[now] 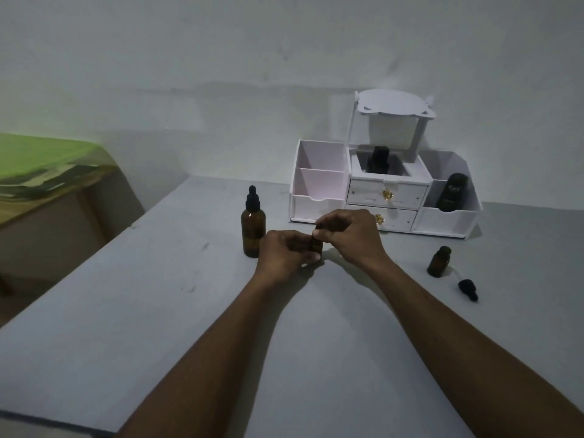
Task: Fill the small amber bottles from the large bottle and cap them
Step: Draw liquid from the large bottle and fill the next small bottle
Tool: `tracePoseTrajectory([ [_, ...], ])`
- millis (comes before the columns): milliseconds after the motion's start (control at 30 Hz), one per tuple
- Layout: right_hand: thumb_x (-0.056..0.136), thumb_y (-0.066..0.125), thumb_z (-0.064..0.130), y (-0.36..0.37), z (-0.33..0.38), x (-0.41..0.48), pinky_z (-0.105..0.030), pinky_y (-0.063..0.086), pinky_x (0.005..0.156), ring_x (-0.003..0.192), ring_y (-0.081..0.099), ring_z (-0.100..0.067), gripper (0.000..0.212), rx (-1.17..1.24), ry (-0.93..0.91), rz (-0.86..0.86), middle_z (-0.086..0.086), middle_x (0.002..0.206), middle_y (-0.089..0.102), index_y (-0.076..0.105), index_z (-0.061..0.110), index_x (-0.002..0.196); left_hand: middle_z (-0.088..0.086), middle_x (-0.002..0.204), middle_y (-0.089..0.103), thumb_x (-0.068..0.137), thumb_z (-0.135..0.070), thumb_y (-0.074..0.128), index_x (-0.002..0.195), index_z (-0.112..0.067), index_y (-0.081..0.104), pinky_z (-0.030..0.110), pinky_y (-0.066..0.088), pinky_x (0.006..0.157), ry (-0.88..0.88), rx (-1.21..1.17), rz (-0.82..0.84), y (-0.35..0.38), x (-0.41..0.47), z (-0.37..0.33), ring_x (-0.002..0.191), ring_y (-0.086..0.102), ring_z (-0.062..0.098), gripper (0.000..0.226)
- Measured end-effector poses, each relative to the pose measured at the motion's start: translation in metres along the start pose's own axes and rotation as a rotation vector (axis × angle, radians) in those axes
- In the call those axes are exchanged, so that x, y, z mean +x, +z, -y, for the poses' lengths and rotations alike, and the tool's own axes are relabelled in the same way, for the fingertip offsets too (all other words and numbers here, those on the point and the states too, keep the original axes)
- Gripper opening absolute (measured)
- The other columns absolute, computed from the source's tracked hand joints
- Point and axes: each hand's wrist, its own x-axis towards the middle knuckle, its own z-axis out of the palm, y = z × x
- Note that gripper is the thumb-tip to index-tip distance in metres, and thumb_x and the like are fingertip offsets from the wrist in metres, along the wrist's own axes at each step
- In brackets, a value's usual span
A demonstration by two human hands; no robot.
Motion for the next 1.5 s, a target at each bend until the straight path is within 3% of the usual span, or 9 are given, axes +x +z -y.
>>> tracePoseTrajectory([
  [333, 0.076, 0.085, 0.015, -0.001, 0.003, 0.002, -0.004, 0.051, 0.067, 0.072, 0.066, 0.004, 0.022, -0.063, -0.048, 0.044, 0.011, 0.085, 0.07, 0.078, 0.018, 0.097, 0.006, 0.114, 0.074, 0.081, 0.01, 0.078, 0.121, -0.007, 0.072, 0.043, 0.064, 0.079, -0.002, 0.033, 0.061, -0.004, -0.01, 0.0, 0.099, 0.072, 0.028, 0.044],
  [500, 0.074, 0.086, 0.019, -0.006, 0.012, 0.004, -0.006, 0.053, 0.068, 0.079, 0.068, 0.0, 0.035, -0.065, -0.109, 0.007, 0.008, 0.091, 0.071, 0.074, 0.017, 0.108, -0.005, 0.122, 0.069, 0.08, -0.009, 0.085, 0.126, -0.016, 0.069, 0.014, 0.057, 0.069, 0.061, 0.189, 0.055, -0.03, -0.027, -0.001, 0.103, 0.069, 0.013, 0.049],
  [600, 0.078, 0.083, 0.025, -0.005, 0.028, 0.009, -0.009, 0.053, 0.07, 0.083, 0.069, -0.004, 0.033, -0.02, -0.159, -0.044, 0.006, 0.095, 0.073, 0.074, 0.015, 0.109, -0.002, 0.111, 0.074, 0.08, -0.011, 0.085, 0.109, -0.02, 0.078, 0.026, 0.062, 0.075, 0.01, 0.131, -0.033, -0.056, -0.039, -0.004, 0.094, 0.073, 0.015, 0.031],
  [700, 0.082, 0.08, 0.026, 0.005, 0.052, 0.015, -0.007, 0.052, 0.069, 0.084, 0.068, -0.003, 0.028, 0.017, -0.203, -0.069, 0.006, 0.095, 0.073, 0.074, 0.015, 0.108, 0.003, 0.103, 0.074, 0.083, -0.008, 0.083, 0.098, -0.014, 0.08, 0.018, 0.058, 0.061, 0.012, 0.087, -0.168, -0.087, -0.042, -0.006, 0.09, 0.072, 0.021, 0.016],
  [767, 0.083, 0.079, 0.026, 0.017, 0.067, 0.02, -0.004, 0.052, 0.068, 0.083, 0.068, -0.001, 0.026, 0.06, -0.203, -0.074, 0.008, 0.094, 0.072, 0.075, 0.017, 0.107, -0.001, 0.097, 0.074, 0.084, -0.013, 0.082, 0.106, -0.015, 0.077, 0.015, 0.054, 0.059, 0.05, 0.142, -0.288, -0.103, -0.035, -0.004, 0.089, 0.07, 0.016, 0.022],
  [867, 0.082, 0.079, 0.029, 0.038, 0.083, 0.029, -0.006, 0.05, 0.071, 0.084, 0.068, -0.001, 0.031, 0.11, -0.16, -0.052, 0.007, 0.098, 0.073, 0.074, 0.018, 0.111, -0.009, 0.105, 0.071, 0.078, -0.029, 0.088, 0.117, -0.023, 0.072, 0.023, 0.055, 0.076, 0.093, 0.255, -0.399, -0.111, -0.017, -0.001, 0.096, 0.069, 0.014, 0.042],
  [1100, 0.085, 0.076, 0.036, 0.073, 0.093, 0.039, -0.021, 0.053, 0.085, 0.094, 0.067, -0.01, 0.038, 0.111, -0.023, 0.002, 0.0, 0.112, 0.074, 0.072, 0.016, 0.117, -0.003, 0.127, 0.066, 0.068, -0.037, 0.094, 0.138, -0.021, 0.062, 0.025, 0.052, 0.085, 0.139, 0.27, -0.283, -0.104, 0.008, -0.005, 0.108, 0.066, 0.017, 0.079],
  [1233, 0.087, 0.074, 0.031, 0.078, 0.092, 0.039, -0.022, 0.051, 0.087, 0.087, 0.067, -0.006, 0.026, 0.113, 0.002, 0.038, 0.0, 0.107, 0.076, 0.076, 0.016, 0.108, -0.005, 0.119, 0.071, 0.072, -0.027, 0.093, 0.128, -0.02, 0.066, 0.03, 0.054, 0.092, 0.099, 0.222, -0.204, -0.098, 0.012, -0.005, 0.107, 0.068, 0.018, 0.063],
  [1500, 0.087, 0.075, 0.026, 0.08, 0.092, 0.041, -0.027, 0.057, 0.089, 0.086, 0.073, -0.01, 0.019, 0.094, -0.038, -0.016, -0.002, 0.094, 0.078, 0.08, 0.012, 0.1, -0.006, 0.112, 0.07, 0.08, -0.024, 0.087, 0.128, -0.014, 0.067, 0.013, 0.047, 0.077, 0.1, 0.289, -0.186, -0.097, 0.012, -0.007, 0.095, 0.066, 0.008, 0.053],
])
